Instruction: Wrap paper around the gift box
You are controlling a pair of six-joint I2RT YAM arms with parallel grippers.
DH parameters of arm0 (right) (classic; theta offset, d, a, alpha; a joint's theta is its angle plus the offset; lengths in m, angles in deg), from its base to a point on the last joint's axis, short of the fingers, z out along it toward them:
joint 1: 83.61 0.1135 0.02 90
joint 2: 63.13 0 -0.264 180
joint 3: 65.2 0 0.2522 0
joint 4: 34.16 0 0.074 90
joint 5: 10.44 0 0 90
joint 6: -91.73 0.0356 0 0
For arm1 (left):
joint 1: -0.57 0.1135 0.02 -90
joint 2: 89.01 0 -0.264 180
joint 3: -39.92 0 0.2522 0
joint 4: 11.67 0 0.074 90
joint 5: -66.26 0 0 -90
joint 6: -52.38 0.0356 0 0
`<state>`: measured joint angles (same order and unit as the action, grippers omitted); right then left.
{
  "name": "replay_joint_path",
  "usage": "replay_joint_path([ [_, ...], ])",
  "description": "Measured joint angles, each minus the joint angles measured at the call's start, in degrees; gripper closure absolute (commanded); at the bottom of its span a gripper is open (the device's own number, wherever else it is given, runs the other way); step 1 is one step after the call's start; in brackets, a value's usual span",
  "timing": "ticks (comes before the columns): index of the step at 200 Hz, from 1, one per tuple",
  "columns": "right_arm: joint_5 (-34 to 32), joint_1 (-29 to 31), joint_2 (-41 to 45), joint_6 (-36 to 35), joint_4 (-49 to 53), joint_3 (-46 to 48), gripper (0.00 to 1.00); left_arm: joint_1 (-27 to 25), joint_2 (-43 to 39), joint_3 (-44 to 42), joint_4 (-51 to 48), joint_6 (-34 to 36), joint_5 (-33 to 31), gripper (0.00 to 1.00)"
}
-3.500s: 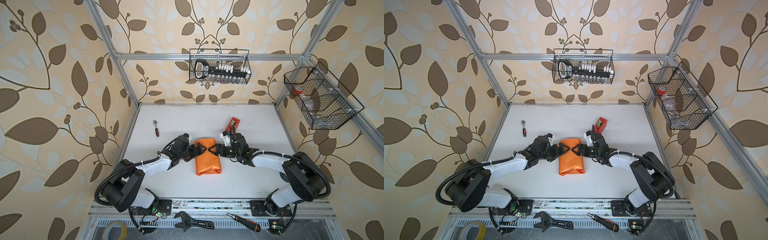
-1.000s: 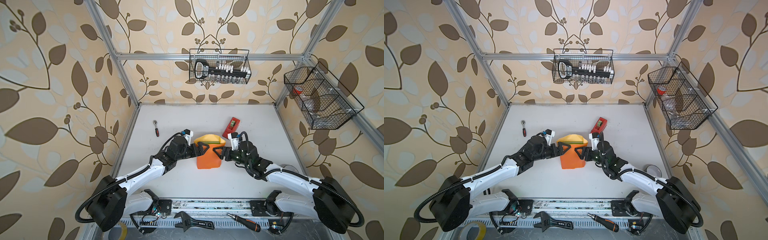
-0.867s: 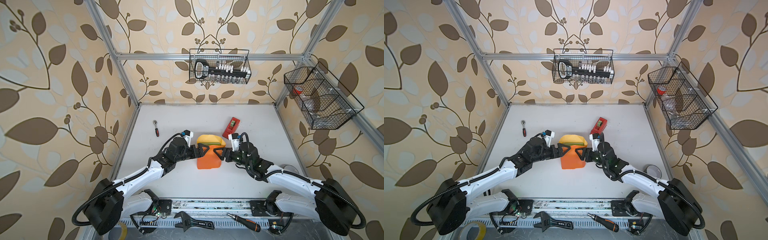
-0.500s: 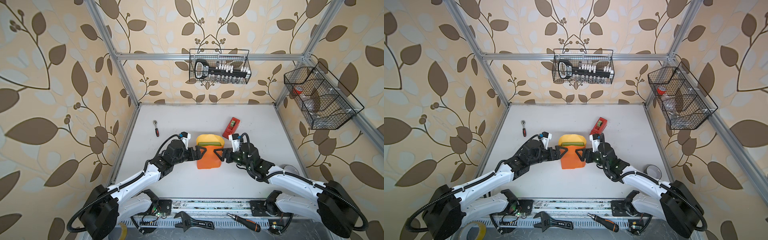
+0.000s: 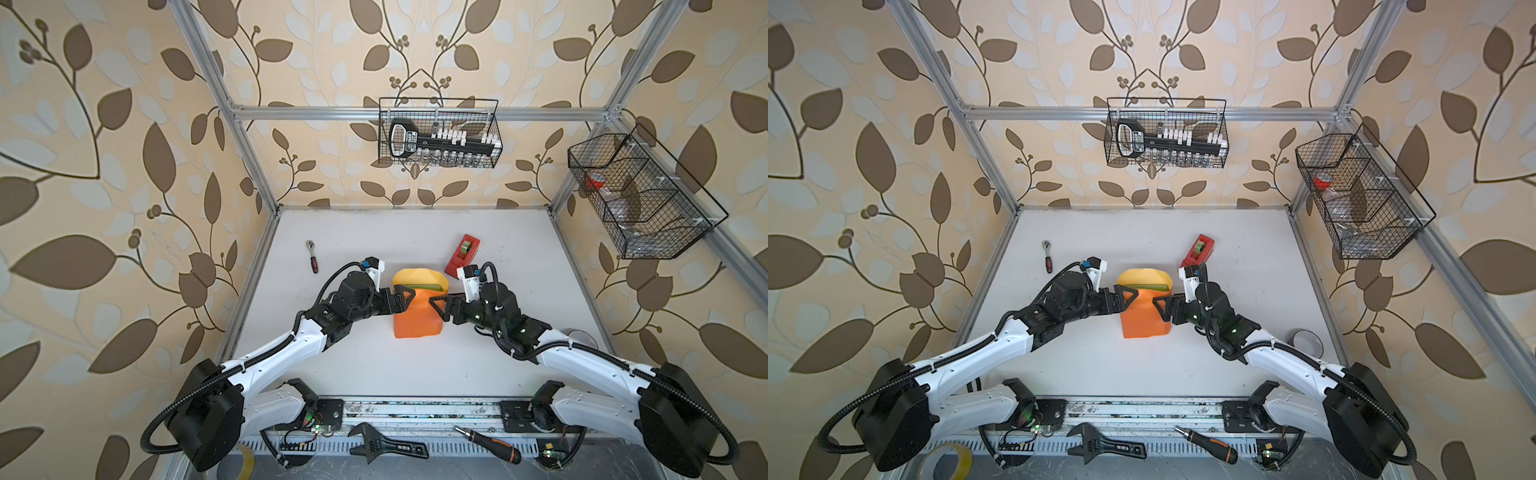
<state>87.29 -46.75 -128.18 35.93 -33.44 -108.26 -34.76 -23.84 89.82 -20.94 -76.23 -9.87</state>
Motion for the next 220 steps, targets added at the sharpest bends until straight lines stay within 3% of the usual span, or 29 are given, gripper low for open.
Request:
replay_joint_path([
  [88, 0.7, -1.3, -3.7, -0.2, -0.5, -2.2, 0.21, -0.8, -3.4, -3.8, 2.8, 1.0, -0.4, 0.01],
  [220, 1.0, -1.4, -6.9, -1.5, 0.0, -4.3, 0.18, -1.1, 3.8, -2.6, 4.4, 2.0, -5.4, 0.04],
])
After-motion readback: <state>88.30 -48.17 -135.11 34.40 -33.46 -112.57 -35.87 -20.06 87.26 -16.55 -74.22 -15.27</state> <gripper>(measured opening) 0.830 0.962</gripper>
